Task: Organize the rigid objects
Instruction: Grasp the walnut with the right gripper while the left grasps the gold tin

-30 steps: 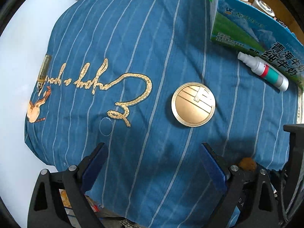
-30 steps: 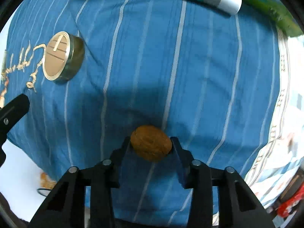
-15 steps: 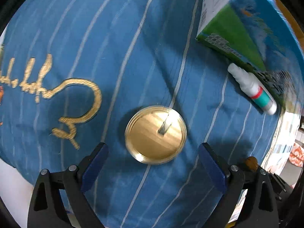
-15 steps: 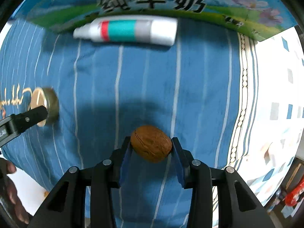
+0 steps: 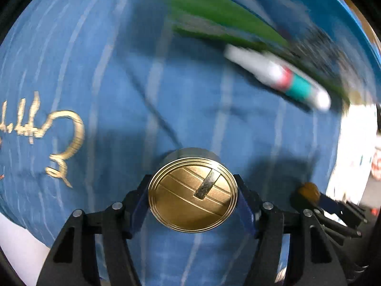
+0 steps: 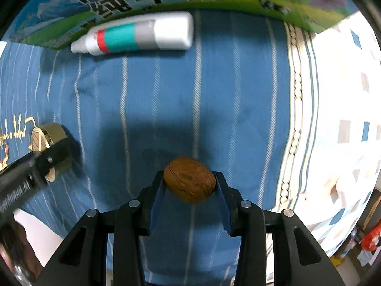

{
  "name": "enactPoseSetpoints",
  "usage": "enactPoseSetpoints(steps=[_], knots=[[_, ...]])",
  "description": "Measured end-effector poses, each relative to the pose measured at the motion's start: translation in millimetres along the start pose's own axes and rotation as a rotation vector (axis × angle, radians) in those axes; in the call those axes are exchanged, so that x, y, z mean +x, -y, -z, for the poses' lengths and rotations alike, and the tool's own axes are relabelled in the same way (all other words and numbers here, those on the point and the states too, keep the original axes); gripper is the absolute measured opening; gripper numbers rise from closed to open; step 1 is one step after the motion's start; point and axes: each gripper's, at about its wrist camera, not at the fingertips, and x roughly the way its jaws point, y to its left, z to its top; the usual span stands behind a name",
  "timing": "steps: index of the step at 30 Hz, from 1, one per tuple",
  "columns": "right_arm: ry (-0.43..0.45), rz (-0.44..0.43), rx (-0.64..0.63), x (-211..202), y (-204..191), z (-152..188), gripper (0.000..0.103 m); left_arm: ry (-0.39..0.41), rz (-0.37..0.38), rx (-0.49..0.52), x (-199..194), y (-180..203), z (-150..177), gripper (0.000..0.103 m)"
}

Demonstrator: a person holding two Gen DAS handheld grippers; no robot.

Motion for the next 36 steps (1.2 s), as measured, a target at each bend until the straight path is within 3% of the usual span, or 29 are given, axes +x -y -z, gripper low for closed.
enactPoseSetpoints(steps=[7,12,16,24,25,28,30,36], knots=[[-0.013,0.006,0.025,1.0,27.7,12.8,0.044,-0.052,0.001,0.058,26.4,40.4,18.7,0.063],[-0.014,0.003,0.046,-0.7,54.5,12.1,0.044,-0.053,-0.07,0.118,32.1,56.5,23.6,0.066],[-0.023,0.011,0.053,4.9,58.1,7.0,0.044,-0.059,-0.072,0.118,34.6,79.6,28.0,0.066],[-0.029,0.045,0.035,6.5,40.0,2.0,0.044,-0.044,-0.069,0.113,28.8,70.2,26.9,0.063],[-0.028,0.046,0.035,7.8,36.8,2.0,0.044,-0.048,-0.062,0.114,28.5,54.1,29.2,0.063],[-0.03,0.032,0.037,4.7,30.8,5.1,0.044,-0.068,-0.017,0.108,25.0,52.3,30.2,0.063],[-0.033,0.011,0.04,5.8,12.2,6.7,0.043,-0.059,-0.003,0.111,19.0,54.2,31.9,0.063],[0.03,-0.013,0.003,-36.1,20.4,14.7,0.043,0.059,0.003,0.13,-32.1,64.0,41.1,0.063]])
